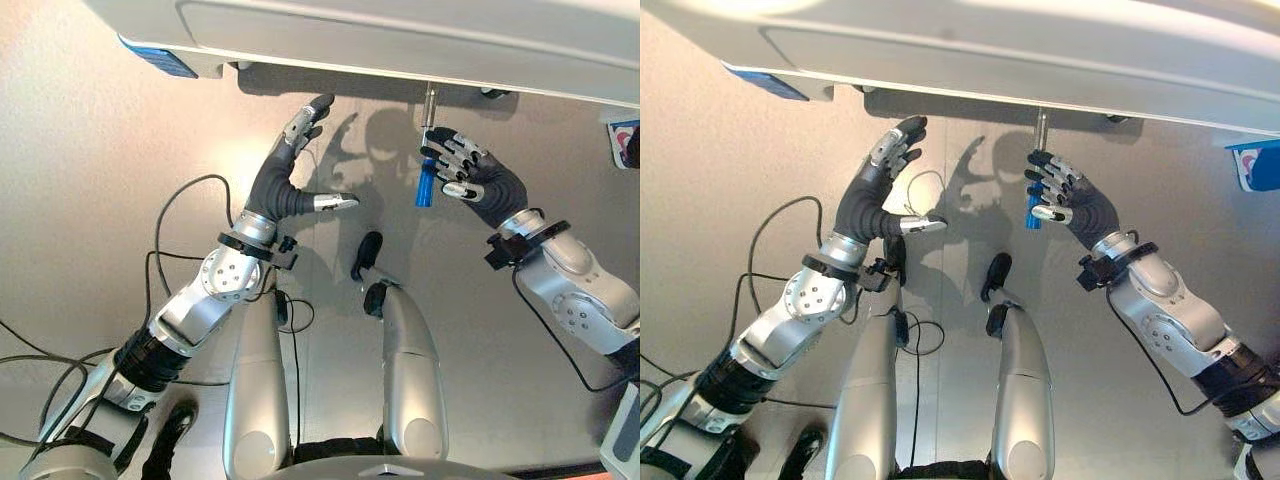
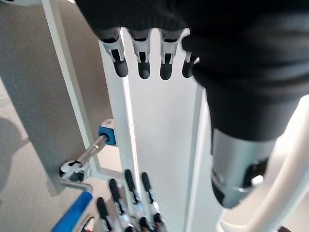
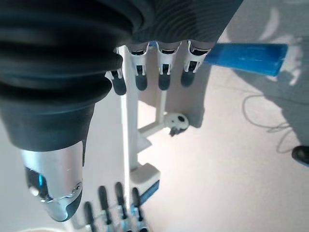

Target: Raise the hospital bed

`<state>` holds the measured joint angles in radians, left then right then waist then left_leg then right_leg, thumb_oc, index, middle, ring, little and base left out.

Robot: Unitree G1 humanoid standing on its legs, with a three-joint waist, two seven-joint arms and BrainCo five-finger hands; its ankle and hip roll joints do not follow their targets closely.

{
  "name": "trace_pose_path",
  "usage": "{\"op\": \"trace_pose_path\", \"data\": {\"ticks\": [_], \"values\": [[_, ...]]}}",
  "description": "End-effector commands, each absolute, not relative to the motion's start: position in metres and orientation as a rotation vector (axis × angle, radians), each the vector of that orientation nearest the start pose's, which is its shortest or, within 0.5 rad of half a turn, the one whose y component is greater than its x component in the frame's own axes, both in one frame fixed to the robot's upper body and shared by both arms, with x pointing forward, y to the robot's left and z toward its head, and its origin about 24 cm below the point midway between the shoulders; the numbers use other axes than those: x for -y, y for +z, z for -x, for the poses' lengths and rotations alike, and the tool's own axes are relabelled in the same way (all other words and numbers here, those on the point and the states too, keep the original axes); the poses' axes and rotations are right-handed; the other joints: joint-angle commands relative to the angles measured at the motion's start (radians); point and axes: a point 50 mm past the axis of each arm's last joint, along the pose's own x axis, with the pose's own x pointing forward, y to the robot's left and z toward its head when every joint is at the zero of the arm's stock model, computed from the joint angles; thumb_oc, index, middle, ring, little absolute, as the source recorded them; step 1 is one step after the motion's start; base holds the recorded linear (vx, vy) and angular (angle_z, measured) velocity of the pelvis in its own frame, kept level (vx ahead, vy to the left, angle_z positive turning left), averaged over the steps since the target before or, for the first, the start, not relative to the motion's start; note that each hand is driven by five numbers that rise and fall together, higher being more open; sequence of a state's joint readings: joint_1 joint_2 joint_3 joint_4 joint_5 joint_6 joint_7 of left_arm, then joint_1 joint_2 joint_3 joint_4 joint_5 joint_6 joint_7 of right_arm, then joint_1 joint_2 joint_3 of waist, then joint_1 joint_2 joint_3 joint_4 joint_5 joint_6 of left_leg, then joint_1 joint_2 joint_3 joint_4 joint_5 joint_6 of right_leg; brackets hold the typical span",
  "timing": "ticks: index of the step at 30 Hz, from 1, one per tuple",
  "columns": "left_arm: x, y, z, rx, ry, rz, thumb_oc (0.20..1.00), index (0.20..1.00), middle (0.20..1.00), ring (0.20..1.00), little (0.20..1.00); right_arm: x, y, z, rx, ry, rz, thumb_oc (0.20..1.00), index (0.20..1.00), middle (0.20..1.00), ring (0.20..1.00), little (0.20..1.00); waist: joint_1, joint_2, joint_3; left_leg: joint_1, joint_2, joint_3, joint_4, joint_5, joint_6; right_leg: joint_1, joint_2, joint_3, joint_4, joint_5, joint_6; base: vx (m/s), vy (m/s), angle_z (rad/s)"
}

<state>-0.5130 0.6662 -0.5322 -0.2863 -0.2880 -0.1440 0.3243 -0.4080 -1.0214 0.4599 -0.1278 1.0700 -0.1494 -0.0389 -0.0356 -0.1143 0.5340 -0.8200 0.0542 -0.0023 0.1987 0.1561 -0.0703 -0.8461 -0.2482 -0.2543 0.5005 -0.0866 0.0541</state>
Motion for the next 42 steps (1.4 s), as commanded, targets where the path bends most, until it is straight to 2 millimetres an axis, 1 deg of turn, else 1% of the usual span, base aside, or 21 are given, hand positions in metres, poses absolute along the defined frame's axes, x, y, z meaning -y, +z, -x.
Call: {"op": "trace_pose_path", "data": {"ticks": [1, 4, 7, 8, 9, 10, 11, 13, 19, 21, 22, 29, 30, 33, 34, 35, 36, 37, 38, 39, 42], "values": [[-0.092, 0.225, -0.254, 0.847, -0.430, -0.237, 1.000, 1.000, 1.000, 1.000, 1.000, 0.193, 0.191, -0.289, 0.239, 0.456, 0.027, 1.000, 1.000, 1.000, 1.000, 1.000, 0.017, 0.002, -0.014, 0.003, 0.022, -0.008, 0.046, -0.075, -0.033, 0.045, -0.051, 0.025, -0.188, 0.193, 0.118, -0.06, 0.028, -0.02], [-0.090, 0.224, -0.253, 0.846, -0.439, -0.234, 1.000, 1.000, 1.000, 1.000, 1.000, 0.196, 0.186, -0.288, 0.219, 0.451, 0.040, 1.000, 1.000, 1.000, 1.000, 1.000, 0.016, 0.003, -0.014, 0.005, 0.022, -0.007, 0.043, -0.075, -0.033, 0.046, -0.051, 0.025, -0.189, 0.192, 0.119, 0.00, 0.000, 0.00], [-0.089, 0.224, -0.253, 0.851, -0.445, -0.240, 1.000, 1.000, 1.000, 1.000, 1.000, 0.206, 0.175, -0.290, 0.184, 0.396, 0.064, 1.000, 1.000, 1.000, 1.000, 1.000, 0.014, 0.004, -0.014, 0.005, 0.021, -0.006, 0.042, -0.075, -0.032, 0.044, -0.053, 0.026, -0.188, 0.191, 0.119, 0.02, -0.005, 0.00], [-0.089, 0.219, -0.252, 0.831, -0.445, -0.234, 1.000, 1.000, 1.000, 1.000, 1.000, 0.206, 0.169, -0.288, 0.163, 0.398, 0.061, 1.000, 1.000, 1.000, 1.000, 1.000, 0.017, 0.005, -0.014, 0.041, 0.026, -0.009, 0.047, -0.108, -0.038, 0.077, -0.050, 0.032, -0.176, 0.160, 0.128, 0.07, -0.011, -0.01], [-0.090, 0.219, -0.252, 0.829, -0.442, -0.227, 1.000, 1.000, 1.000, 1.000, 1.000, 0.209, 0.168, -0.288, 0.169, 0.378, 0.065, 1.000, 1.000, 1.000, 1.000, 1.000, 0.015, 0.006, -0.014, 0.040, 0.024, -0.008, 0.049, -0.108, -0.037, 0.074, -0.050, 0.033, -0.174, 0.159, 0.128, 0.00, 0.000, 0.00], [-0.090, 0.224, -0.252, 0.849, -0.443, -0.232, 1.000, 1.000, 1.000, 1.000, 1.000, 0.209, 0.173, -0.289, 0.189, 0.375, 0.067, 1.000, 1.000, 1.000, 1.000, 1.000, 0.013, 0.005, -0.014, 0.005, 0.020, -0.006, 0.043, -0.076, -0.031, 0.044, -0.053, 0.027, -0.186, 0.190, 0.119, -0.05, 0.017, -0.02], [-0.090, 0.224, -0.253, 0.846, -0.441, -0.233, 1.000, 1.000, 1.000, 1.000, 1.000, 0.211, 0.171, -0.289, 0.188, 0.362, 0.063, 1.000, 1.000, 1.000, 1.000, 1.000, 0.013, 0.006, -0.014, 0.005, 0.020, -0.005, 0.043, -0.076, -0.031, 0.044, -0.052, 0.028, -0.186, 0.189, 0.119, 0.00, 0.000, 0.00], [-0.091, 0.219, -0.253, 0.826, -0.433, -0.231, 1.000, 1.000, 1.000, 1.000, 1.000, 0.211, 0.166, -0.287, 0.176, 0.359, 0.065, 1.000, 1.000, 1.000, 1.000, 1.000, 0.013, 0.006, -0.014, 0.041, 0.025, -0.008, 0.047, -0.108, -0.036, 0.074, -0.049, 0.034, -0.173, 0.158, 0.128, 0.07, -0.017, 0.00], [-0.092, 0.219, -0.254, 0.824, -0.427, -0.234, 1.000, 1.000, 1.000, 1.000, 1.000, 0.215, 0.164, -0.285, 0.187, 0.324, 0.069, 1.000, 1.000, 1.000, 1.000, 1.000, 0.008, 0.005, -0.014, 0.043, 0.027, -0.007, 0.050, -0.110, -0.034, 0.071, -0.046, 0.041, -0.170, 0.156, 0.129, 0.00, 0.000, 0.01], [-0.092, 0.224, -0.254, 0.849, -0.426, -0.239, 1.000, 1.000, 1.000, 1.000, 1.000, 0.218, 0.170, -0.285, 0.222, 0.308, 0.073, 1.000, 1.000, 1.000, 1.000, 1.000, 0.002, 0.004, -0.014, 0.007, 0.023, -0.004, 0.046, -0.077, -0.028, 0.039, -0.049, 0.036, -0.182, 0.187, 0.120, -0.06, 0.014, -0.05], [-0.093, 0.225, -0.254, 0.850, -0.424, -0.237, 1.000, 1.000, 1.000, 1.000, 1.000, 0.220, 0.171, -0.284, 0.231, 0.295, 0.070, 1.000, 1.000, 1.000, 1.000, 1.000, 0.000, 0.004, -0.014, 0.006, 0.023, -0.003, 0.044, -0.076, -0.028, 0.036, -0.049, 0.037, -0.180, 0.187, 0.119, -0.05, 0.007, -0.03], [-0.097, 0.225, -0.253, 0.848, -0.406, -0.233, 1.000, 1.000, 1.000, 1.000, 1.000, 0.241, 0.164, -0.281, 0.243, 0.144, 0.058, 1.000, 1.000, 1.000, 1.000, 1.000, -0.009, -0.004, -0.014, 0.011, 0.023, -0.002, 0.044, -0.079, -0.027, 0.038, -0.045, 0.041, -0.175, 0.182, 0.119, 0.01, -0.003, 0.00], [-0.097, 0.220, -0.252, 0.829, -0.405, -0.228, 1.000, 1.000, 1.000, 1.000, 1.000, 0.241, 0.159, -0.280, 0.224, 0.146, 0.058, 1.000, 1.000, 1.000, 1.000, 1.000, -0.007, -0.004, -0.014, 0.045, 0.027, -0.005, 0.050, -0.111, -0.032, 0.068, -0.043, 0.047, -0.163, 0.152, 0.128, 0.06, -0.011, -0.03], [-0.097, 0.221, -0.252, 0.832, -0.407, -0.216, 1.000, 1.000, 1.000, 1.000, 1.000, 0.248, 0.157, -0.280, 0.226, 0.099, 0.056, 1.000, 1.000, 1.000, 1.000, 1.000, -0.008, -0.005, -0.014, 0.039, 0.025, -0.003, 0.047, -0.104, -0.031, 0.062, -0.044, 0.047, -0.166, 0.160, 0.127, -0.01, 0.003, -0.03], [-0.096, 0.224, -0.252, 0.844, -0.410, -0.215, 1.000, 1.000, 1.000, 1.000, 1.000, 0.250, 0.160, -0.282, 0.240, 0.083, 0.056, 1.000, 1.000, 1.000, 1.000, 1.000, -0.011, -0.005, -0.014, 0.012, 0.023, 0.001, 0.044, -0.080, -0.026, 0.037, -0.047, 0.042, -0.175, 0.183, 0.119, 0.01, -0.004, -0.04], [-0.096, 0.221, -0.251, 0.828, -0.414, -0.210, 1.000, 1.000, 1.000, 1.000, 1.000, 0.252, 0.157, -0.281, 0.224, 0.070, 0.064, 1.000, 1.000, 1.000, 1.000, 1.000, -0.010, -0.006, -0.014, 0.040, 0.026, -0.003, 0.048, -0.105, -0.030, 0.062, -0.045, 0.049, -0.166, 0.160, 0.127, 0.00, 0.000, 0.00], [-0.096, 0.220, -0.251, 0.822, -0.418, -0.206, 1.000, 1.000, 1.000, 1.000, 1.000, 0.253, 0.155, -0.281, 0.217, 0.069, 0.071, 1.000, 1.000, 1.000, 1.000, 1.000, -0.010, -0.006, -0.014, 0.047, 0.026, -0.003, 0.050, -0.113, -0.030, 0.067, -0.043, 0.050, -0.162, 0.152, 0.129, 0.00, 0.000, 0.00], [-0.095, 0.224, -0.251, 0.842, -0.417, -0.210, 1.000, 1.000, 1.000, 1.000, 1.000, 0.252, 0.160, -0.282, 0.238, 0.068, 0.069, 1.000, 1.000, 1.000, 1.000, 1.000, -0.012, -0.007, -0.014, 0.013, 0.022, 0.000, 0.045, -0.081, -0.025, 0.036, -0.045, 0.046, -0.174, 0.183, 0.119, -0.04, 0.015, 0.00], [-0.095, 0.225, -0.251, 0.842, -0.419, -0.209, 1.000, 1.000, 1.000, 1.000, 1.000, 0.252, 0.160, -0.282, 0.238, 0.072, 0.070, 1.000, 1.000, 1.000, 1.000, 1.000, -0.012, -0.007, -0.014, 0.013, 0.022, 0.001, 0.046, -0.082, -0.024, 0.036, -0.046, 0.046, -0.172, 0.182, 0.119, 0.00, 0.000, 0.00], [-0.095, 0.221, -0.251, 0.825, -0.420, -0.206, 1.000, 1.000, 1.000, 1.000, 1.000, 0.250, 0.156, -0.281, 0.222, 0.080, 0.074, 1.000, 1.000, 1.000, 1.000, 1.000, -0.011, -0.007, -0.014, 0.038, 0.024, -0.003, 0.052, -0.106, -0.029, 0.059, -0.043, 0.051, -0.163, 0.159, 0.127, 0.07, -0.014, -0.04], [-0.095, 0.218, -0.251, 0.817, -0.420, -0.211, 1.000, 1.000, 1.000, 1.000, 1.000, 0.247, 0.153, -0.280, 0.204, 0.106, 0.084, 1.000, 1.000, 1.000, 1.000, 1.000, -0.010, -0.005, -0.014, 0.043, 0.026, -0.004, 0.057, -0.115, -0.029, 0.063, -0.043, 0.052, -0.158, 0.151, 0.128, 0.02, -0.004, -0.01]]}}
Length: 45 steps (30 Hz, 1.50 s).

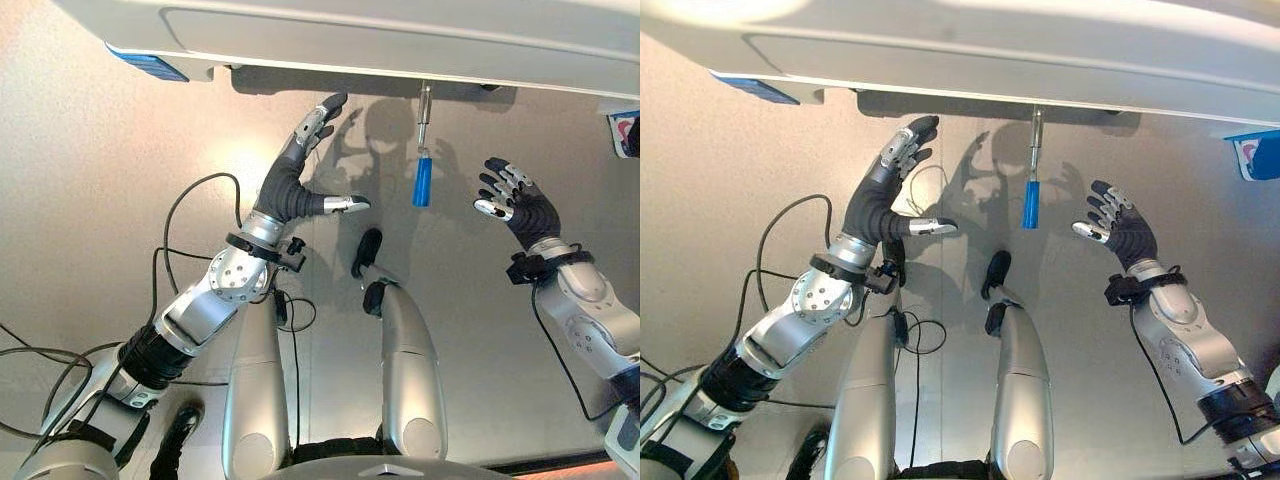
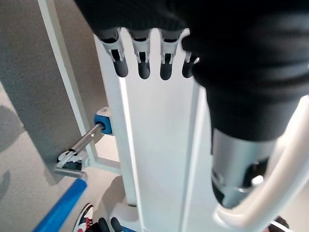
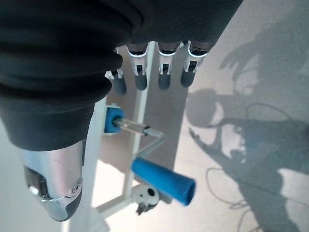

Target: Raise the hospital bed

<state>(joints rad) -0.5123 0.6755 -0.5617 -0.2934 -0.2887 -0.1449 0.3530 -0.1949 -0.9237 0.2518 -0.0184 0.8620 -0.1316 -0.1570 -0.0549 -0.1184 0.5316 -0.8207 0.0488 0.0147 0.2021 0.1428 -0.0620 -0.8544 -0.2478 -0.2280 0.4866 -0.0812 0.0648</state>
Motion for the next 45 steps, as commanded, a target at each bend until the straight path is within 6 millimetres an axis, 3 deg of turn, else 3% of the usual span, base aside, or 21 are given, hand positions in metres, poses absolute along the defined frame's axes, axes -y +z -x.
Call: {"op": "trace_pose_path", "data": {"ticks": [1, 2, 3, 4, 5, 10, 19, 26, 27, 28, 30, 31, 32, 33, 42, 43, 44, 45], "values": [[-0.095, 0.218, -0.251, 0.816, -0.423, -0.215, 1.000, 1.000, 1.000, 1.000, 1.000, 0.245, 0.152, -0.280, 0.194, 0.124, 0.088, 1.000, 1.000, 1.000, 1.000, 1.000, 0.011, 0.000, -0.012, 0.043, 0.031, -0.022, 0.054, -0.102, -0.036, 0.071, -0.043, 0.026, -0.143, 0.146, 0.118, -0.06, 0.020, -0.01], [-0.095, 0.223, -0.251, 0.835, -0.423, -0.220, 1.000, 1.000, 1.000, 1.000, 1.000, 0.246, 0.157, -0.282, 0.214, 0.122, 0.089, 1.000, 1.000, 1.000, 1.000, 1.000, 0.008, 0.000, -0.012, 0.009, 0.028, -0.018, 0.047, -0.070, -0.031, 0.040, -0.046, 0.020, -0.156, 0.176, 0.109, 0.00, 0.000, 0.00], [-0.095, 0.219, -0.251, 0.819, -0.428, -0.218, 1.000, 1.000, 1.000, 1.000, 1.000, 0.241, 0.150, -0.281, 0.176, 0.157, 0.097, 1.000, 1.000, 1.000, 1.000, 1.000, 0.013, 0.002, -0.012, 0.043, 0.031, -0.023, 0.053, -0.102, -0.036, 0.070, -0.043, 0.024, -0.143, 0.146, 0.118, -0.06, 0.008, -0.01], [-0.094, 0.223, -0.251, 0.839, -0.428, -0.223, 1.000, 1.000, 1.000, 1.000, 1.000, 0.241, 0.156, -0.283, 0.196, 0.155, 0.097, 1.000, 1.000, 1.000, 1.000, 1.000, 0.011, 0.001, -0.012, 0.008, 0.028, -0.019, 0.047, -0.070, -0.031, 0.040, -0.045, 0.019, -0.156, 0.176, 0.109, 0.07, -0.021, 0.00], [-0.094, 0.218, -0.250, 0.818, -0.435, -0.221, 1.000, 1.000, 1.000, 1.000, 1.000, 0.236, 0.150, -0.283, 0.153, 0.203, 0.113, 1.000, 1.000, 1.000, 1.000, 1.000, 0.021, 0.004, -0.012, 0.044, 0.031, -0.024, 0.053, -0.104, -0.036, 0.073, -0.042, 0.022, -0.142, 0.142, 0.118, 0.00, 0.000, 0.00], [-0.091, 0.220, -0.249, 0.829, -0.454, -0.221, 1.000, 1.000, 1.000, 1.000, 1.000, 0.224, 0.152, -0.292, 0.123, 0.281, 0.138, 1.000, 1.000, 1.000, 1.000, 1.000, 0.030, 0.011, -0.012, 0.028, 0.028, -0.028, 0.051, -0.094, -0.035, 0.062, -0.043, 0.019, -0.143, 0.151, 0.115, 0.01, -0.003, 0.02], [-0.086, 0.221, -0.249, 0.837, -0.465, -0.196, 1.000, 1.000, 1.000, 1.000, 1.000, 0.206, 0.140, -0.312, 0.077, 0.306, 0.159, 1.000, 1.000, 1.000, 1.000, 1.000, 0.049, 0.025, -0.012, 0.028, 0.027, -0.030, 0.058, -0.105, -0.034, 0.064, -0.045, 0.016, -0.136, 0.143, 0.117, 0.00, -0.001, 0.00], [-0.084, 0.223, -0.250, 0.845, -0.457, -0.187, 1.000, 1.000, 1.000, 1.000, 1.000, 0.176, 0.147, -0.319, 0.117, 0.382, 0.133, 1.000, 1.000, 1.000, 1.000, 1.000, 0.053, 0.031, -0.012, 0.023, 0.026, -0.027, 0.059, -0.105, -0.032, 0.056, -0.045, 0.020, -0.135, 0.143, 0.114, -0.01, 0.003, 0.00], [-0.084, 0.228, -0.250, 0.866, -0.455, -0.193, 1.000, 1.000, 1.000, 1.000, 1.000, 0.175, 0.154, -0.321, 0.139, 0.384, 0.136, 1.000, 1.000, 1.000, 1.000, 1.000, 0.051, 0.031, -0.012, -0.014, 0.023, -0.025, 0.054, -0.073, -0.026, 0.025, -0.047, 0.014, -0.147, 0.173, 0.104, 0.00, 0.000, 0.00], [-0.085, 0.223, -0.250, 0.846, -0.453, -0.187, 1.000, 1.000, 1.000, 1.000, 1.000, 0.174, 0.148, -0.319, 0.121, 0.390, 0.132, 1.000, 1.000, 1.000, 1.000, 1.000, 0.053, 0.031, -0.012, 0.019, 0.026, -0.027, 0.061, -0.105, -0.032, 0.055, -0.045, 0.021, -0.133, 0.142, 0.114, -0.06, 0.020, -0.01], [-0.085, 0.228, -0.250, 0.869, -0.450, -0.190, 1.000, 1.000, 1.000, 1.000, 1.000, 0.171, 0.154, -0.322, 0.141, 0.391, 0.125, 1.000, 1.000, 1.000, 1.000, 1.000, 0.052, 0.032, -0.012, -0.016, 0.023, -0.025, 0.055, -0.074, -0.026, 0.024, -0.046, 0.015, -0.145, 0.172, 0.104, 0.00, 0.000, 0.00], [-0.085, 0.223, -0.249, 0.846, -0.449, -0.179, 1.000, 1.000, 1.000, 1.000, 1.000, 0.169, 0.147, -0.321, 0.119, 0.394, 0.116, 1.000, 1.000, 1.000, 1.000, 1.000, 0.054, 0.032, -0.012, 0.018, 0.026, -0.029, 0.062, -0.106, -0.031, 0.054, -0.044, 0.022, -0.132, 0.141, 0.113, 0.00, 0.000, 0.00], [-0.085, 0.228, -0.250, 0.865, -0.449, -0.184, 1.000, 1.000, 1.000, 1.000, 1.000, 0.168, 0.153, -0.324, 0.138, 0.389, 0.114, 1.000, 1.000, 1.000, 1.000, 1.000, 0.053, 0.032, -0.012, -0.017, 0.023, -0.026, 0.056, -0.074, -0.025, 0.023, -0.046, 0.016, -0.145, 0.171, 0.104, 0.07, -0.017, 0.00], [-0.085, 0.222, -0.249, 0.842, -0.450, -0.174, 1.000, 1.000, 1.000, 1.000, 1.000, 0.166, 0.145, -0.323, 0.112, 0.391, 0.097, 1.000, 1.000, 1.000, 1.000, 1.000, 0.056, 0.032, -0.012, 0.020, 0.026, -0.029, 0.061, -0.107, -0.031, 0.054, -0.044, 0.023, -0.132, 0.139, 0.113, 0.00, 0.000, 0.00], [-0.086, 0.222, -0.250, 0.839, -0.441, -0.175, 1.000, 1.000, 1.000, 1.000, 1.000, 0.168, 0.143, -0.324, 0.108, 0.374, 0.091, 1.000, 1.000, 1.000, 1.000, 1.000, 0.055, 0.031, -0.012, 0.016, 0.025, -0.030, 0.061, -0.106, -0.031, 0.053, -0.043, 0.022, -0.132, 0.138, 0.112, 0.00, 0.001, 0.00], [-0.086, 0.227, -0.250, 0.859, -0.439, -0.181, 1.000, 1.000, 1.000, 1.000, 1.000, 0.170, 0.149, -0.326, 0.128, 0.365, 0.095, 1.000, 1.000, 1.000, 1.000, 1.000, 0.053, 0.030, -0.012, -0.022, 0.022, -0.028, 0.056, -0.073, -0.025, 0.020, -0.046, 0.016, -0.146, 0.171, 0.104, 0.00, 0.000, 0.00], [-0.086, 0.222, -0.250, 0.838, -0.437, -0.178, 1.000, 1.000, 1.000, 1.000, 1.000, 0.171, 0.143, -0.324, 0.107, 0.365, 0.096, 1.000, 1.000, 1.000, 1.000, 1.000, 0.054, 0.030, -0.012, 0.013, 0.025, -0.030, 0.062, -0.105, -0.030, 0.049, -0.044, 0.023, -0.132, 0.141, 0.113, -0.06, 0.022, 0.01], [-0.085, 0.226, -0.250, 0.855, -0.441, -0.184, 1.000, 1.000, 1.000, 1.000, 1.000, 0.172, 0.149, -0.325, 0.125, 0.362, 0.100, 1.000, 1.000, 1.000, 1.000, 1.000, 0.052, 0.030, -0.012, -0.021, 0.021, -0.027, 0.056, -0.073, -0.025, 0.018, -0.046, 0.018, -0.145, 0.172, 0.104, 0.00, 0.000, 0.00]]}}
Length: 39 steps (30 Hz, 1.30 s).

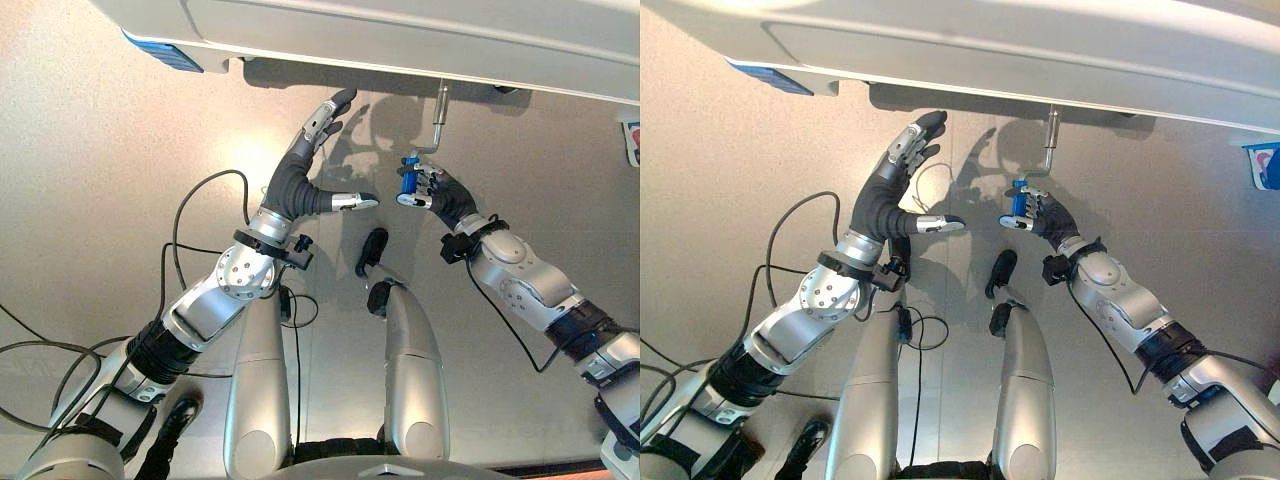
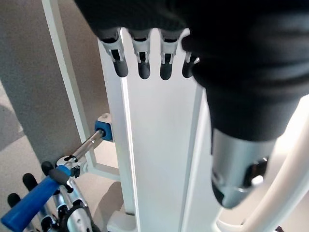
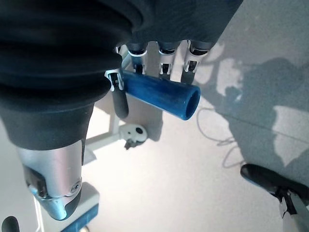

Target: Raise the hospital bed

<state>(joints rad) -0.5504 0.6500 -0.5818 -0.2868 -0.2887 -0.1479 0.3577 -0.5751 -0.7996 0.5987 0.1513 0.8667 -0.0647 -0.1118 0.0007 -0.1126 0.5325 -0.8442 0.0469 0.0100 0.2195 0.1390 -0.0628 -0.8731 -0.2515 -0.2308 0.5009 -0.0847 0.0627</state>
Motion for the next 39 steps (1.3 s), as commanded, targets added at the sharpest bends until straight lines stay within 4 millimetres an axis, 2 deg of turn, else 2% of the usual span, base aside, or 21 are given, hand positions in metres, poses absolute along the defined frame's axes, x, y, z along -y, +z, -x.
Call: {"op": "trace_pose_path", "data": {"ticks": [1, 5, 8, 9, 10, 11, 12, 15, 16, 18, 19, 21, 23, 24, 25, 27, 28, 32, 33, 34, 39], "values": [[-0.0850, 0.2256, -0.2503, 0.854, -0.444, -0.183, 1.000, 1.000, 1.000, 1.000, 1.000, 0.1723, 0.1489, -0.3252, 0.124, 0.362, 0.101, 1.000, 1.000, 1.000, 1.000, 1.000, -0.004, 0.025, -0.013, 0.003, 0.023, -0.021, 0.039, -0.069, -0.024, 0.038, -0.042, 0.020, -0.159, 0.176, 0.106, 0.00, 0.000, 0.00], [-0.0836, 0.2207, -0.2499, 0.835, -0.452, -0.178, 1.000, 1.000, 1.000, 1.000, 1.000, 0.1734, 0.1420, -0.3219, 0.101, 0.367, 0.097, 1.000, 1.000, 1.000, 1.000, 1.000, -0.004, 0.026, -0.013, 0.040, 0.026, -0.022, 0.047, -0.103, -0.029, 0.068, -0.039, 0.029, -0.145, 0.144, 0.115, 0.01, -0.001, 0.01], [-0.0833, 0.2253, -0.2503, 0.853, -0.455, -0.186, 1.000, 1.000, 1.000, 1.000, 1.000, 0.1752, 0.1477, -0.3241, 0.120, 0.361, 0.113, 1.000, 1.000, 1.000, 1.000, 1.000, -0.006, 0.027, -0.013, 0.006, 0.023, -0.017, 0.043, -0.071, -0.024, 0.037, -0.041, 0.025, -0.157, 0.174, 0.106, -0.02, 0.012, 0.02], [-0.0836, 0.2204, -0.2501, 0.832, -0.455, -0.178, 1.000, 1.000, 1.000, 1.000, 1.000, 0.1747, 0.1408, -0.3221, 0.099, 0.367, 0.112, 0.492, 0.492, 0.492, 0.492, 0.492, -0.004, 0.028, -0.013, 0.042, 0.027, -0.020, 0.046, -0.103, -0.029, 0.068, -0.038, 0.031, -0.145, 0.144, 0.115, 0.00, 0.000, 0.00], [-0.0840, 0.2252, -0.2504, 0.853, -0.455, -0.185, 1.000, 1.000, 1.000, 1.000, 1.000, 0.1750, 0.1475, -0.3236, 0.121, 0.368, 0.120, 0.410, 0.410, 0.410, 0.410, 0.410, -0.006, 0.028, -0.013, 0.007, 0.024, -0.018, 0.040, -0.069, -0.024, 0.038, -0.040, 0.026, -0.159, 0.174, 0.106, 0.00, 0.000, 0.00], [-0.0839, 0.2253, -0.2504, 0.854, -0.457, -0.187, 1.000, 1.000, 1.000, 1.000, 1.000, 0.1744, 0.1473, -0.3236, 0.121, 0.369, 0.118, 0.200, 0.200, 0.200, 0.200, 0.200, -0.006, 0.028, -0.013, 0.007, 0.023, -0.019, 0.041, -0.069, -0.024, 0.038, -0.040, 0.026, -0.157, 0.174, 0.106, 0.00, 0.000, 0.00], [-0.0845, 0.2210, -0.2501, 0.836, -0.455, -0.181, 1.000, 1.000, 1.000, 1.000, 1.000, 0.1736, 0.1412, -0.3216, 0.104, 0.375, 0.113, 0.200, 0.200, 0.200, 0.200, 0.200, -0.005, 0.029, -0.013, 0.043, 0.027, -0.021, 0.047, -0.101, -0.029, 0.069, -0.038, 0.031, -0.143, 0.143, 0.115, 0.00, 0.000, 0.00], [-0.0847, 0.2206, -0.2497, 0.835, -0.456, -0.175, 1.000, 1.000, 1.000, 1.000, 1.000, 0.1730, 0.1413, -0.3203, 0.110, 0.382, 0.116, 0.200, 0.200, 0.200, 0.200, 0.200, -0.006, 0.030, -0.013, 0.043, 0.026, -0.023, 0.048, -0.102, -0.028, 0.066, -0.038, 0.032, -0.142, 0.143, 0.115, 0.02, -0.004, 0.00], [-0.0850, 0.2249, -0.2500, 0.852, -0.453, -0.183, 1.000, 1.000, 1.000, 1.000, 1.000, 0.1739, 0.1472, -0.3219, 0.131, 0.376, 0.117, 0.200, 0.200, 0.200, 0.200, 0.200, -0.008, 0.030, -0.013, 0.008, 0.022, -0.020, 0.041, -0.069, -0.023, 0.034, -0.041, 0.025, -0.155, 0.174, 0.105, 0.00, 0.000, 0.00], [-0.0852, 0.2200, -0.2498, 0.832, -0.452, -0.177, 1.000, 1.000, 1.000, 1.000, 1.000, 0.1736, 0.1409, -0.3200, 0.110, 0.378, 0.114, 0.200, 0.200, 0.200, 0.200, 0.200, -0.006, 0.030, -0.013, 0.043, 0.025, -0.022, 0.047, -0.101, -0.028, 0.065, -0.039, 0.031, -0.141, 0.143, 0.115, 0.00, 0.000, 0.00], [-0.0854, 0.2248, -0.2496, 0.852, -0.455, -0.184, 1.000, 1.000, 1.000, 1.000, 1.000, 0.1745, 0.1471, -0.3217, 0.132, 0.374, 0.119, 0.200, 0.200, 0.200, 0.200, 0.200, -0.007, 0.030, -0.013, 0.008, 0.022, -0.020, 0.039, -0.068, -0.023, 0.036, -0.040, 0.025, -0.155, 0.174, 0.106, -0.06, 0.007, -0.01], [-0.0855, 0.2200, -0.2491, 0.833, -0.455, -0.176, 1.000, 1.000, 1.000, 1.000, 1.000, 0.1740, 0.1402, -0.3196, 0.110, 0.376, 0.113, 0.200, 0.200, 0.200, 0.200, 0.200, -0.006, 0.031, -0.013, 0.040, 0.025, -0.023, 0.048, -0.101, -0.028, 0.065, -0.039, 0.032, -0.141, 0.142, 0.115, 0.03, -0.010, 0.00], [-0.0851, 0.2253, -0.2492, 0.855, -0.455, -0.181, 1.000, 1.000, 1.000, 1.000, 1.000, 0.1740, 0.1463, -0.3212, 0.133, 0.374, 0.115, 0.200, 0.200, 0.200, 0.200, 0.200, -0.008, 0.031, -0.013, 0.005, 0.022, -0.020, 0.040, -0.067, -0.023, 0.033, -0.041, 0.029, -0.156, 0.175, 0.106, 0.00, 0.000, 0.00], [-0.0853, 0.2206, -0.2490, 0.836, -0.455, -0.176, 1.000, 1.000, 1.000, 1.000, 1.000, 0.1737, 0.1401, -0.3194, 0.113, 0.377, 0.113, 0.200, 0.200, 0.200, 0.200, 0.200, -0.006, 0.031, -0.013, 0.039, 0.025, -0.023, 0.046, -0.100, -0.028, 0.063, -0.039, 0.035, -0.142, 0.144, 0.116, -0.07, 0.015, 0.00], [-0.0854, 0.2251, -0.2494, 0.855, -0.454, -0.183, 1.000, 1.000, 1.000, 1.000, 1.000, 0.1742, 0.1463, -0.3213, 0.135, 0.373, 0.113, 0.200, 0.200, 0.200, 0.200, 0.200, -0.008, 0.031, -0.013, 0.005, 0.022, -0.019, 0.038, -0.066, -0.023, 0.033, -0.041, 0.029, -0.157, 0.176, 0.107, 0.05, -0.006, -0.01], [-0.0859, 0.2205, -0.2490, 0.836, -0.454, -0.179, 1.000, 1.000, 1.000, 1.000, 1.000, 0.1733, 0.1400, -0.3196, 0.116, 0.374, 0.108, 0.200, 0.200, 0.200, 0.200, 0.200, -0.006, 0.032, -0.013, 0.040, 0.025, -0.021, 0.043, -0.098, -0.028, 0.064, -0.039, 0.036, -0.148, 0.147, 0.117, 0.00, 0.000, 0.00], [-0.0851, 0.2252, -0.2491, 0.854, -0.456, -0.177, 1.000, 1.000, 1.000, 1.000, 1.000, 0.1736, 0.1459, -0.3213, 0.137, 0.370, 0.106, 0.200, 0.200, 0.200, 0.200, 0.200, -0.008, 0.033, -0.013, 0.005, 0.022, -0.018, 0.036, -0.065, -0.022, 0.031, -0.041, 0.032, -0.159, 0.178, 0.108, 0.00, 0.000, 0.00], [-0.0846, 0.2192, -0.2491, 0.828, -0.464, -0.171, 1.000, 1.000, 1.000, 1.000, 1.000, 0.1734, 0.1398, -0.3189, 0.120, 0.373, 0.098, 0.200, 0.200, 0.200, 0.200, 0.200, -0.007, 0.034, -0.013, 0.040, 0.024, -0.020, 0.046, -0.099, -0.026, 0.060, -0.039, 0.039, -0.143, 0.147, 0.116, 0.00, -0.002, 0.00], [-0.0843, 0.2243, -0.2492, 0.849, -0.466, -0.179, 1.000, 1.000, 1.000, 1.000, 1.000, 0.1737, 0.1456, -0.3206, 0.140, 0.370, 0.099, 0.200, 0.200, 0.200, 0.200, 0.200, -0.009, 0.034, -0.013, 0.005, 0.021, -0.017, 0.040, -0.067, -0.021, 0.030, -0.041, 0.033, -0.156, 0.178, 0.107, 0.00, 0.000, 0.00], [-0.0847, 0.2203, -0.2491, 0.833, -0.463, -0.173, 1.000, 1.000, 1.000, 1.000, 1.000, 0.1739, 0.1394, -0.3188, 0.121, 0.368, 0.095, 0.200, 0.200, 0.200, 0.200, 0.200, -0.008, 0.033, -0.013, 0.039, 0.024, -0.019, 0.046, -0.099, -0.026, 0.060, -0.040, 0.039, -0.143, 0.147, 0.116, 0.00, 0.000, 0.00], [-0.0844, 0.2248, -0.2496, 0.851, -0.460, -0.174, 1.000, 1.000, 1.000, 1.000, 1.000, 0.1735, 0.1462, -0.3203, 0.154, 0.357, 0.076, 0.200, 0.200, 0.200, 0.200, 0.200, -0.011, 0.035, -0.013, 0.007, 0.021, -0.014, 0.036, -0.066, -0.021, 0.031, -0.041, 0.035, -0.159, 0.179, 0.107, -0.03, 0.006, 0.00]]}}
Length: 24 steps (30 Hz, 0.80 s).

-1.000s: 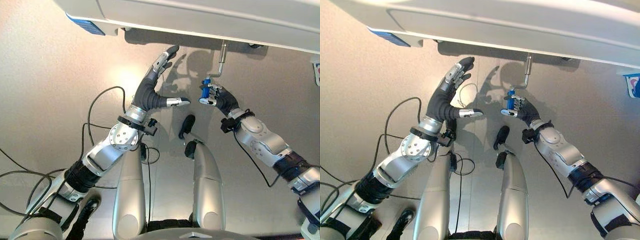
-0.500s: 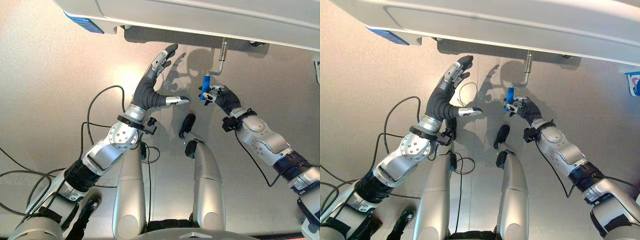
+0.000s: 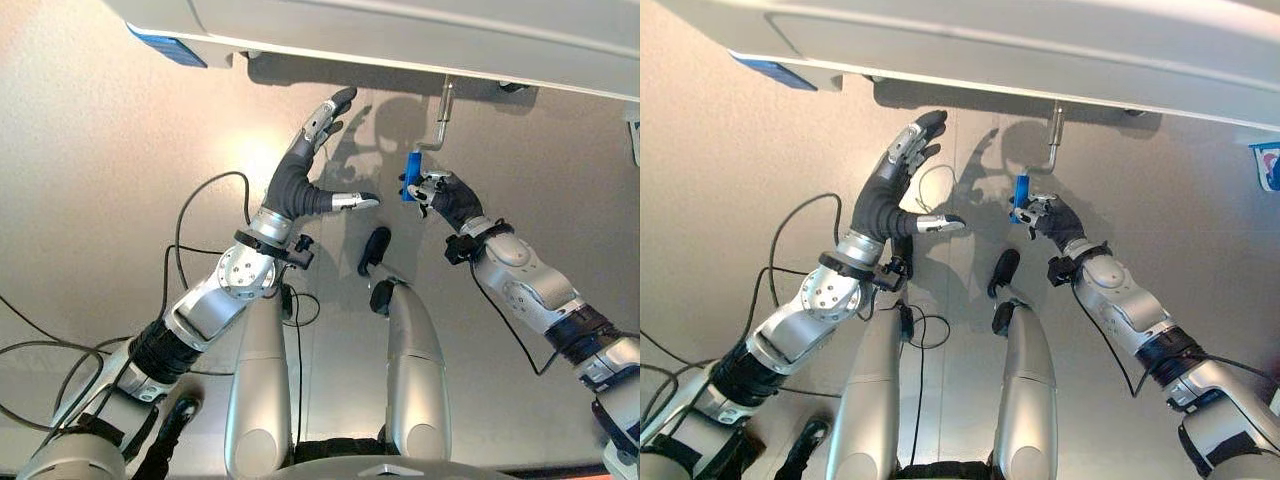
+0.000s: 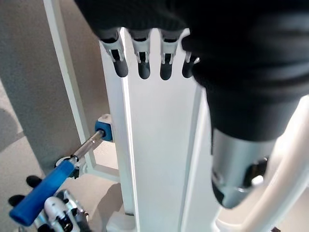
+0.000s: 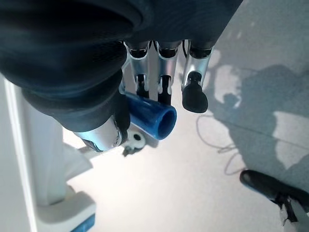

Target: Raise the hospital bed

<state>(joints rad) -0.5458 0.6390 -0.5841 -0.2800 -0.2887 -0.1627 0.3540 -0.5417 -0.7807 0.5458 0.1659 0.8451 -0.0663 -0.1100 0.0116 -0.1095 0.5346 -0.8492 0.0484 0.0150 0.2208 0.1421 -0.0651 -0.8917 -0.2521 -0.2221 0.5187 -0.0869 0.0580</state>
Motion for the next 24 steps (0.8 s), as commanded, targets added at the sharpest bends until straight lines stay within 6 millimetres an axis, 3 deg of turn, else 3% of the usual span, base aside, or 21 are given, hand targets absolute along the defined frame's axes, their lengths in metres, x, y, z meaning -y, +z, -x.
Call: {"op": "trace_pose_path", "data": {"ticks": [1, 5, 6, 7, 11, 24], "values": [[-0.085, 0.225, -0.250, 0.852, -0.460, -0.176, 1.000, 1.000, 1.000, 1.000, 1.000, 0.174, 0.147, -0.320, 0.160, 0.352, 0.069, 0.200, 0.200, 0.200, 0.200, 0.200, -0.023, 0.032, -0.015, 0.012, 0.020, -0.019, 0.037, -0.069, -0.019, 0.049, -0.040, 0.026, -0.177, 0.182, 0.111, 0.00, 0.000, 0.00], [-0.087, 0.225, -0.250, 0.850, -0.448, -0.169, 1.000, 1.000, 1.000, 1.000, 1.000, 0.177, 0.156, -0.319, 0.224, 0.302, -0.009, 0.200, 0.200, 0.200, 0.200, 0.200, -0.026, 0.035, -0.015, 0.014, 0.020, -0.019, 0.032, -0.066, -0.020, 0.047, -0.039, 0.031, -0.177, 0.182, 0.112, 0.02, -0.004, 0.00], [-0.087, 0.220, -0.250, 0.829, -0.448, -0.163, 1.000, 1.000, 1.000, 1.000, 1.000, 0.177, 0.150, -0.318, 0.203, 0.303, -0.011, 0.200, 0.200, 0.200, 0.200, 0.200, -0.024, 0.035, -0.015, 0.050, 0.023, -0.022, 0.038, -0.100, -0.025, 0.079, -0.037, 0.036, -0.164, 0.150, 0.121, 0.00, 0.000, 0.00], [-0.088, 0.225, -0.251, 0.847, -0.442, -0.161, 1.000, 1.000, 1.000, 1.000, 1.000, 0.181, 0.161, -0.319, 0.258, 0.269, -0.051, 0.200, 0.200, 0.200, 0.200, 0.200, -0.027, 0.036, -0.015, 0.015, 0.020, -0.018, 0.032, -0.067, -0.020, 0.046, -0.038, 0.033, -0.175, 0.180, 0.112, 0.00, 0.000, 0.00], [-0.089, 0.223, -0.252, 0.831, -0.440, -0.154, 1.000, 1.000, 1.000, 1.000, 1.000, 0.191, 0.171, -0.316, 0.314, 0.216, -0.089, 0.200, 0.200, 0.200, 0.200, 0.200, -0.033, 0.035, -0.015, 0.014, 0.020, -0.015, 0.034, -0.068, -0.020, 0.042, -0.037, 0.038, -0.173, 0.178, 0.112, -0.02, 0.001, 0.00], [-0.095, 0.221, -0.251, 0.803, -0.441, -0.125, 1.000, 1.000, 1.000, 1.000, 1.000, 0.219, 0.182, -0.310, 0.427, 0.027, -0.200, 0.200, 0.200, 0.200, 0.200, 0.200, -0.055, 0.042, -0.015, 0.024, 0.027, -0.002, 0.029, -0.068, -0.021, 0.025, -0.026, 0.059, -0.159, 0.166, 0.110, 0.00, -0.004, -0.03]]}}
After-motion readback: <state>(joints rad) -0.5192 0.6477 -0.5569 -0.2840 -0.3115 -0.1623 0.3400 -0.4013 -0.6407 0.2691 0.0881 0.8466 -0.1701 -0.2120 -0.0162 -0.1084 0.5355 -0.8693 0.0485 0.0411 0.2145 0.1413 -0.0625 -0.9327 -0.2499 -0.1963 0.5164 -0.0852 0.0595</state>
